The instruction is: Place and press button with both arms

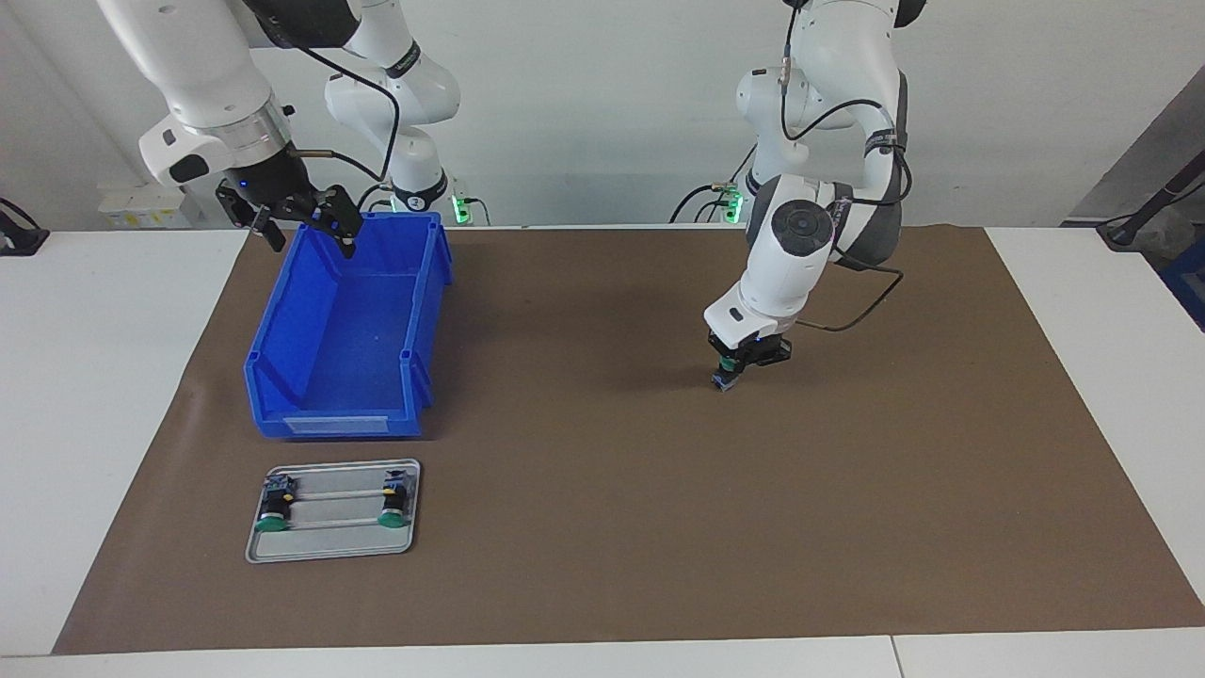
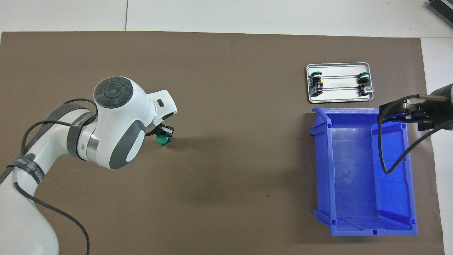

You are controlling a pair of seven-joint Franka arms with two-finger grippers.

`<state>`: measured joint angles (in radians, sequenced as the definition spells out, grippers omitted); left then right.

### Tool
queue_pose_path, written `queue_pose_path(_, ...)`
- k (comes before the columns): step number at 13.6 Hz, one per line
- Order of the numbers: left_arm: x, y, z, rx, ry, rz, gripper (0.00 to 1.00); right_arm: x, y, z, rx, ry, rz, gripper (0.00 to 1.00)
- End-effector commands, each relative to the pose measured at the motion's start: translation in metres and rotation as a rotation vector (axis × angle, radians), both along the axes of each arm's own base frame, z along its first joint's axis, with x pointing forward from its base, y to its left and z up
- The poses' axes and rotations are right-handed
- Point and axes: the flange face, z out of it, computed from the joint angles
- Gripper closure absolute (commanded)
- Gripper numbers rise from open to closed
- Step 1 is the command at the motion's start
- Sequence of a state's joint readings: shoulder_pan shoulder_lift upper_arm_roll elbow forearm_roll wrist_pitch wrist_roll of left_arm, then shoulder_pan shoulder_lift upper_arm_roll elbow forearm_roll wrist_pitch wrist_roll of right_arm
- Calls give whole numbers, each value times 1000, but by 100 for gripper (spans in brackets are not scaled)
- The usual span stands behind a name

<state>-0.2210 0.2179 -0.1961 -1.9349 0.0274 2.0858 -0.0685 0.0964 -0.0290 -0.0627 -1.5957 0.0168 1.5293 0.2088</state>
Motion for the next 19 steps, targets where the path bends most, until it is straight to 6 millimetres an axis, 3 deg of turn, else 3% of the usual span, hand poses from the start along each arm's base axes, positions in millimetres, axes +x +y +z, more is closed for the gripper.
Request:
queue_pose_path(1, -14, 6, -5, 9, -38, -20, 100, -7, -3, 1, 23, -2, 14, 0)
queue_pose_path(11, -24, 9, -21, -6, -73, -32, 100, -7, -3, 1, 22, 0, 14, 0)
queue_pose_path(19, -17, 9, -10, -2, -66, -26, 100, -7, -3, 1, 23, -2, 14, 0)
